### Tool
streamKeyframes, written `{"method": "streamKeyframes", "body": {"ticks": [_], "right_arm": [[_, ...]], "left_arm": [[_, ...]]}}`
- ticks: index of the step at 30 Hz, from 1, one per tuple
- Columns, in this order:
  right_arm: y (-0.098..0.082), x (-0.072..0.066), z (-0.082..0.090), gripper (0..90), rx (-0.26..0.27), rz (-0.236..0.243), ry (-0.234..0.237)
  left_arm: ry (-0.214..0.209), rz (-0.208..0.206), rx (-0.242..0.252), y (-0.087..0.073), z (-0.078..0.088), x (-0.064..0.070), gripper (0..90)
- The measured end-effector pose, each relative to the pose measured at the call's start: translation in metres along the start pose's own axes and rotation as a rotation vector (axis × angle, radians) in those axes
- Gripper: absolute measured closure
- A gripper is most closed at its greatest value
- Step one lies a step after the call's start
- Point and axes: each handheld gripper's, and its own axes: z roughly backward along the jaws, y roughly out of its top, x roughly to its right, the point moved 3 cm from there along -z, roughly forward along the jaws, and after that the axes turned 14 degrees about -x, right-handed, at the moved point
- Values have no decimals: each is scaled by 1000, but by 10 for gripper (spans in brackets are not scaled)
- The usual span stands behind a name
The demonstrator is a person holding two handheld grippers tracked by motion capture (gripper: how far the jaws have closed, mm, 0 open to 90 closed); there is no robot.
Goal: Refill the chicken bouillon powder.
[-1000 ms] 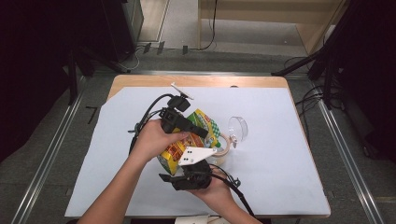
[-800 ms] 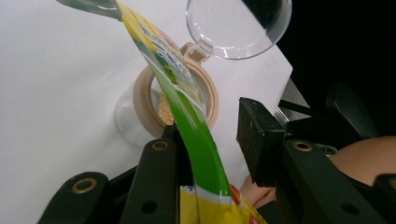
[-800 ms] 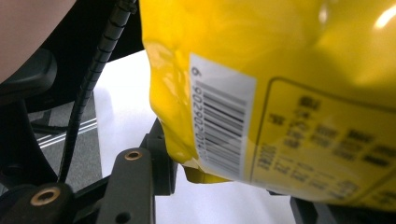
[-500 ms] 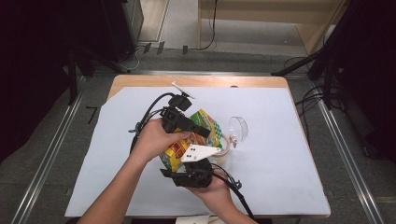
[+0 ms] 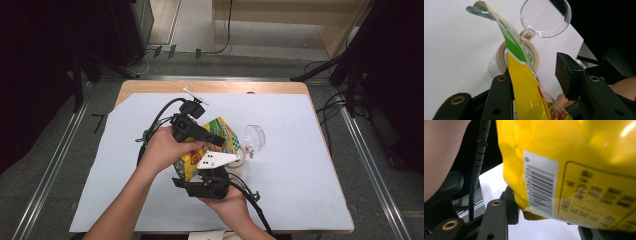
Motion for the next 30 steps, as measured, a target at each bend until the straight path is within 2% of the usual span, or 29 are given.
{"method": "streamKeyframes", "body": {"ticks": [3, 5, 6, 10, 16, 23, 26, 30], "right_arm": [[1, -4, -1, 526, -18, 56, -26], [1, -5, -2, 528, -21, 65, -31], [2, -5, -2, 543, -22, 84, -43], [2, -5, -1, 587, -28, 105, -69], [4, -3, -3, 596, -32, 86, -73], [14, -1, 0, 598, -15, 66, -51], [13, -1, -1, 599, -14, 66, -48], [12, 0, -4, 599, -18, 66, -41]], "left_arm": [[10, -13, -5, 0, 1, 1, 643], [12, -11, -4, 0, 1, 2, 646], [17, -14, -5, 0, 2, 2, 647], [14, -15, 0, 0, 2, 3, 646], [22, -11, -8, 3, 1, 2, 677], [-5, 19, -3, 8, 10, -1, 676], [12, 13, -14, 7, 9, -1, 673], [14, 17, -15, 5, 7, -2, 672]]}}
